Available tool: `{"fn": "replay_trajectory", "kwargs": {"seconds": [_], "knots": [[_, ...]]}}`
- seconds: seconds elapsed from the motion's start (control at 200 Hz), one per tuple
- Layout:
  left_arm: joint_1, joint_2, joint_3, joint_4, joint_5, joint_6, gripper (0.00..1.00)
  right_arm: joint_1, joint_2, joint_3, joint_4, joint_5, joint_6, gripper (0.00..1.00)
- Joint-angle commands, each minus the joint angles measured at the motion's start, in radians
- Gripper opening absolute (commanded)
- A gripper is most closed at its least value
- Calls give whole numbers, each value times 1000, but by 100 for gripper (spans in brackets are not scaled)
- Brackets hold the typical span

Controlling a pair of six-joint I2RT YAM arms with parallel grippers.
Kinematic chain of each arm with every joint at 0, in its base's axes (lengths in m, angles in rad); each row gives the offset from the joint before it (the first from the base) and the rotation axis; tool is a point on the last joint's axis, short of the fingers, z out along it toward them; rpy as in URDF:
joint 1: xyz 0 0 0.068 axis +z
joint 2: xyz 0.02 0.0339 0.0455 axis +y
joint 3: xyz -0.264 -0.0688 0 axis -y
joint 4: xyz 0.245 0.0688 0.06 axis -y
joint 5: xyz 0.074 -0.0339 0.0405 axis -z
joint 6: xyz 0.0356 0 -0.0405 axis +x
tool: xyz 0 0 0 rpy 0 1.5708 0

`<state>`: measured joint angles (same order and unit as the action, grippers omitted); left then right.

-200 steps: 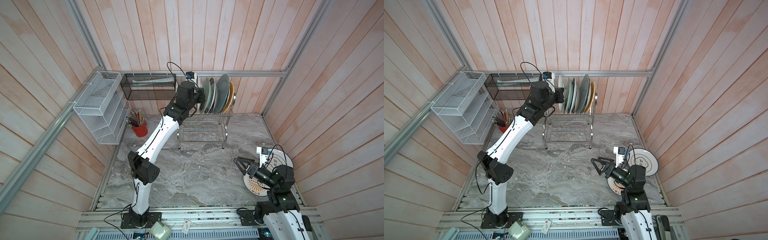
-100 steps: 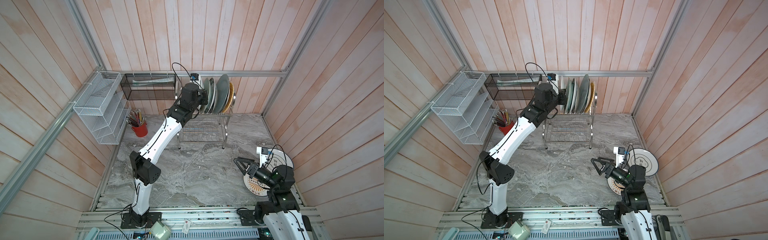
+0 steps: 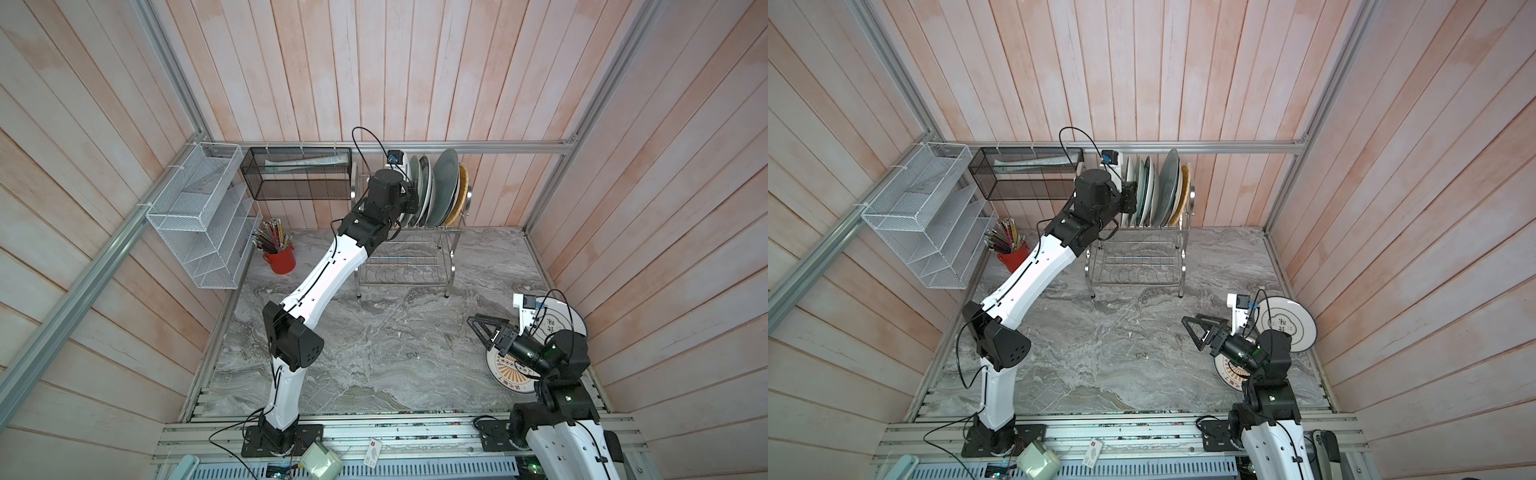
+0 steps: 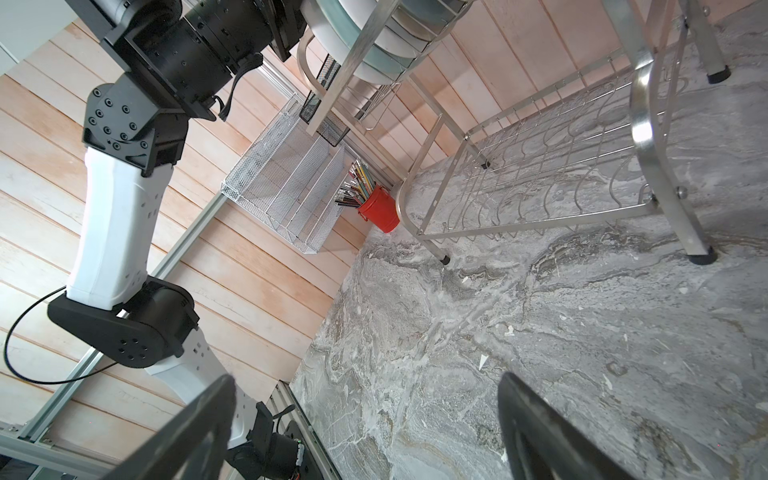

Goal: Load the plates into the dish rack
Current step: 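Push the sunburst plate deeper into its slot with the left gripper, then open and withdraw the left gripper while the right moves to the flower-print plate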

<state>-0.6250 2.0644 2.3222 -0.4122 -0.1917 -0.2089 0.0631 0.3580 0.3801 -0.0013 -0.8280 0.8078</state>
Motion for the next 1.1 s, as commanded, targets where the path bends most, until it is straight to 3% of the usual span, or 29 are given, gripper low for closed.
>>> {"fn": "replay_trajectory", "kwargs": {"seconds": [0.0,0.315,0.575,0.705,0.86,1.02,1.095], "knots": [[-1,-16,21,-5,-14,13,29,4,-6,10,-8,11,-4,98],[2,-84,76,-15,5,18,38,5,2,31,-53,27,-25,98],[10,-137,140,-49,21,28,39,5,-1,45,-93,53,-27,98],[24,-220,99,-66,79,-13,40,5,9,67,-125,82,-38,98],[33,-435,-197,27,200,-46,47,5,42,66,-102,126,-22,98],[32,-740,-652,174,268,-66,62,5,91,79,-96,203,-49,98],[31,-902,-868,252,317,-82,76,4,121,97,-114,264,-69,98]]}}
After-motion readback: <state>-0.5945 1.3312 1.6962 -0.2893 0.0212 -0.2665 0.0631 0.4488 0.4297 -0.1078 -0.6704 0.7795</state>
